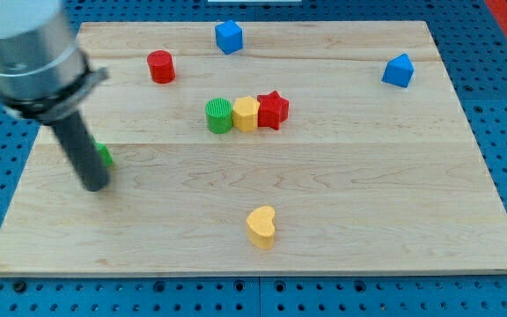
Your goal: Nudge the green star up a bit
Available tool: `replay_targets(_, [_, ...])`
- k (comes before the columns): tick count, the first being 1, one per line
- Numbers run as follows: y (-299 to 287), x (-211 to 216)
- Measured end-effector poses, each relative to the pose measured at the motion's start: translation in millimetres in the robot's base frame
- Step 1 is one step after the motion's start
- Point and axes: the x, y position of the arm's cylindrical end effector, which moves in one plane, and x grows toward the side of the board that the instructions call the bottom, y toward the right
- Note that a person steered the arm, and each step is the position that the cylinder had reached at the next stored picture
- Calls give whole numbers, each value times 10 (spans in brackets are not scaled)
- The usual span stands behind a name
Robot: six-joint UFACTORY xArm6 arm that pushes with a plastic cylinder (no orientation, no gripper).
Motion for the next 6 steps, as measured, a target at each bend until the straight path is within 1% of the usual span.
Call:
replay_targets(1, [-328, -66])
replay_targets(3, [338, -84])
replay_targets(4, [349, -96])
replay_targets(5, [137, -142])
replay_targets(6, [79, -147])
